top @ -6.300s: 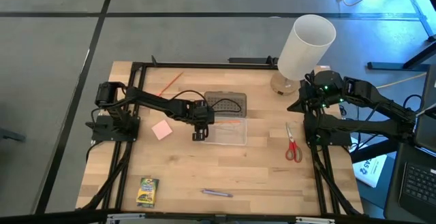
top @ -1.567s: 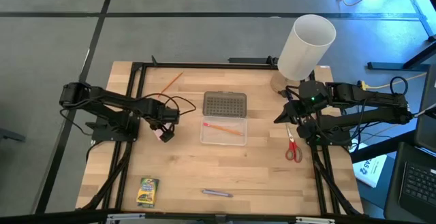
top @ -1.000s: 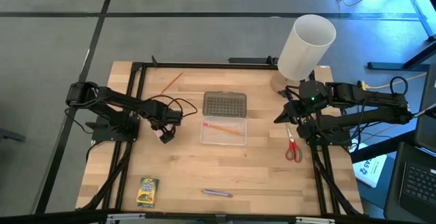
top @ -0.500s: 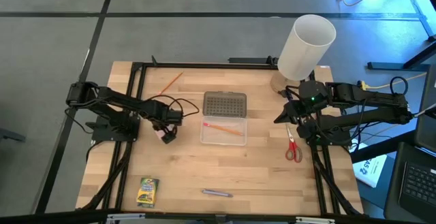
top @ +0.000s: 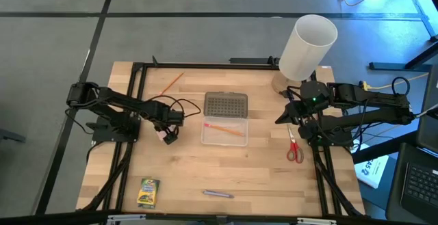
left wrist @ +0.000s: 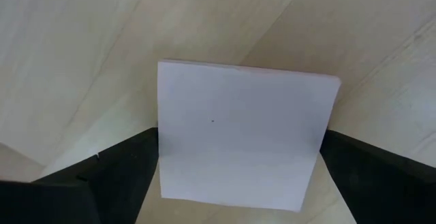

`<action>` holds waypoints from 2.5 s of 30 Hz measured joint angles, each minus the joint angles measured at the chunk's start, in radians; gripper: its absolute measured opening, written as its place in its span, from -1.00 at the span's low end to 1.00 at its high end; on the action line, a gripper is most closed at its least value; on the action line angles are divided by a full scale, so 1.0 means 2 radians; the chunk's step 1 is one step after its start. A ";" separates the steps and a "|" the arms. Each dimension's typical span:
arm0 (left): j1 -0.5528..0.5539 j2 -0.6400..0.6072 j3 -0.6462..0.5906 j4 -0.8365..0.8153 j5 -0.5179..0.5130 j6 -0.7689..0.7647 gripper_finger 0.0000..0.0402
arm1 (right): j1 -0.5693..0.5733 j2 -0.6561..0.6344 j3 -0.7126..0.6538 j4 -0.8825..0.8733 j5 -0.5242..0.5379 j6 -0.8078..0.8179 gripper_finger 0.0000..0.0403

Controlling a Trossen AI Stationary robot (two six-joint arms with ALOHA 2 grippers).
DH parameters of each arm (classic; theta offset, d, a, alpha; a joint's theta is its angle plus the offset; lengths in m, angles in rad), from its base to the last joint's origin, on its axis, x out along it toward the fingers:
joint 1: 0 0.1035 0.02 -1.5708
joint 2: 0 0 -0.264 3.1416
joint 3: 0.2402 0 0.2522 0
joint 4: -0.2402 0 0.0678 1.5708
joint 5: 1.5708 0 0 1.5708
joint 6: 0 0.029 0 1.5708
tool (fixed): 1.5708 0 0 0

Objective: Pack school essentials
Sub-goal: Put the pink sticky notes into the supply box

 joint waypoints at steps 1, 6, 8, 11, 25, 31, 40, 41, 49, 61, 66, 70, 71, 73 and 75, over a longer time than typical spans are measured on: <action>0.000 0.000 0.000 0.000 0.001 0.000 0.97 | 0.000 0.000 0.000 0.000 0.000 0.000 -0.94; 0.000 0.000 0.000 0.000 0.005 -0.002 0.93 | 0.000 0.000 0.000 0.000 0.000 0.000 -0.94; 0.000 0.000 0.000 0.000 0.008 -0.004 0.89 | 0.000 0.000 0.000 0.000 0.000 0.000 -0.94; 0.000 0.000 0.000 0.001 0.010 -0.014 0.83 | 0.000 0.000 0.000 0.000 0.000 0.000 -0.94; -0.007 0.002 0.012 0.029 0.018 -0.033 0.60 | 0.000 0.000 0.000 0.000 0.000 0.000 -0.94; -0.021 0.002 0.030 0.031 0.017 -0.030 0.52 | 0.000 0.000 0.000 0.000 0.000 0.000 -0.94; -0.036 -0.004 0.081 0.014 -0.001 -0.027 0.45 | 0.000 0.000 0.000 0.000 0.000 0.000 -0.94; -0.038 -0.004 0.089 0.014 -0.002 -0.025 0.45 | 0.000 0.000 0.000 0.000 0.000 0.000 -0.94; -0.060 -0.004 0.160 0.010 -0.037 0.035 0.44 | 0.000 0.000 0.000 0.000 0.000 0.000 -0.94; -0.090 0.003 0.202 0.094 -0.090 0.141 0.44 | 0.000 0.000 0.000 0.000 0.000 0.000 -0.94; -0.090 0.025 0.202 0.161 -0.102 0.192 0.44 | 0.000 0.000 0.000 0.000 0.000 0.000 -0.94; -0.084 0.047 0.202 0.194 -0.103 0.220 0.44 | 0.000 0.000 0.001 0.000 0.000 0.000 -0.94; -0.082 0.052 0.202 0.195 -0.104 0.225 0.44 | 0.000 0.000 0.001 0.000 0.000 0.000 -0.94; -0.080 0.066 0.202 0.203 -0.104 0.235 0.44 | 0.000 0.000 0.001 0.000 0.000 0.000 -0.94; -0.077 0.078 0.202 0.204 -0.104 0.245 0.44 | 0.000 0.000 0.001 0.000 0.000 0.000 -0.94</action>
